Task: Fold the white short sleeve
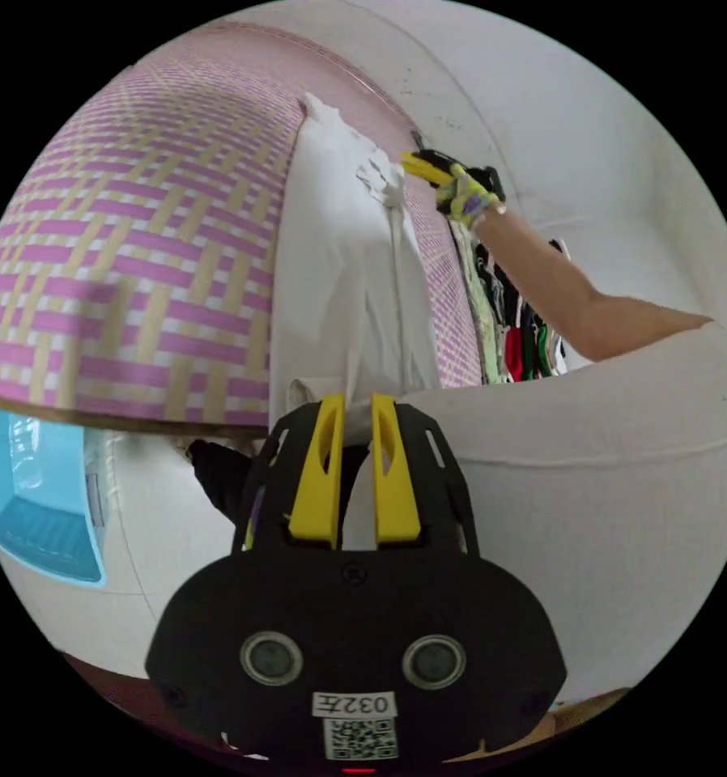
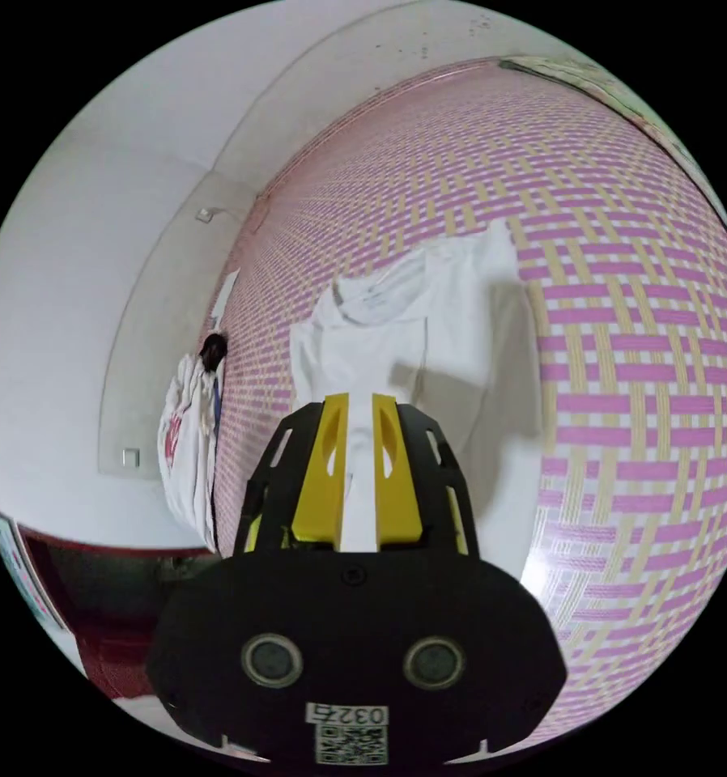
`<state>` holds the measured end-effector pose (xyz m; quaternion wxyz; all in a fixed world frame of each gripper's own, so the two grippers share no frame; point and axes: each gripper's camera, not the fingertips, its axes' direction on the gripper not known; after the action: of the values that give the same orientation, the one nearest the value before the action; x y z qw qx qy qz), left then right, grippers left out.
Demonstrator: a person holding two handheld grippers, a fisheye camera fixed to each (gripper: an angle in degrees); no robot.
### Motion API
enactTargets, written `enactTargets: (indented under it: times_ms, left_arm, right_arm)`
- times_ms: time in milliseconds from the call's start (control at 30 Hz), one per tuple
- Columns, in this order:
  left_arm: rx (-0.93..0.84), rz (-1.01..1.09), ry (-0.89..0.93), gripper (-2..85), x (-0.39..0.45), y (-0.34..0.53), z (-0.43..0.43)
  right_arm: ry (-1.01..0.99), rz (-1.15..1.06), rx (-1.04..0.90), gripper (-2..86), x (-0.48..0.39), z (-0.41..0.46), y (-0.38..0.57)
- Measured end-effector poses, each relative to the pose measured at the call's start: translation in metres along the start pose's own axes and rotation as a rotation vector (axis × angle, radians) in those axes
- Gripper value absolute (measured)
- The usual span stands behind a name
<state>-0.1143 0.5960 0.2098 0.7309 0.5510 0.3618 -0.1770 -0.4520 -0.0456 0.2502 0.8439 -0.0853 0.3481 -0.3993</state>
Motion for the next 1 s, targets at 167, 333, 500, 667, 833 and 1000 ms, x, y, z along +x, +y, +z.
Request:
enactTargets:
  times_ms: [167, 333, 500, 667, 833, 1000]
  left_arm:
    - [0.164, -0.205, -0.102, 1.3, -0.045, 0.065, -0.043]
    - [0.187, -0.183, -0.087, 1.0, -0.055, 0.084, -0.048]
    - [0.150, -0.193, -0.003, 1.2, -0.067, 0.091, -0.022]
    - [0.258, -0.309, 0.144, 1.7, -0.100, 0.118, -0.007]
    - [0.286, -0.363, 0.200, 2.3, -0.121, 0.138, 0.006]
    - [0.300, -0.368, 0.231, 3.8, -0.134, 0.150, 0.021]
  right_arm:
    - [-0.068, -0.245, -0.277, 5.1, -0.042, 0.027, 0.105]
    - [-0.192, -0.546, -0.608, 5.2, -0.093, 0.068, 0.226]
    - [-0.225, -1.076, -0.770, 9.0, -0.173, 0.089, 0.329]
    - [0.089, -1.475, -0.662, 3.4, -0.200, 0.109, 0.404]
    - [-0.046, -1.541, -0.508, 1.1, -0.204, 0.066, 0.412]
    - [-0.056, -1.566, -0.669, 4.7, -0.176, 0.058, 0.426]
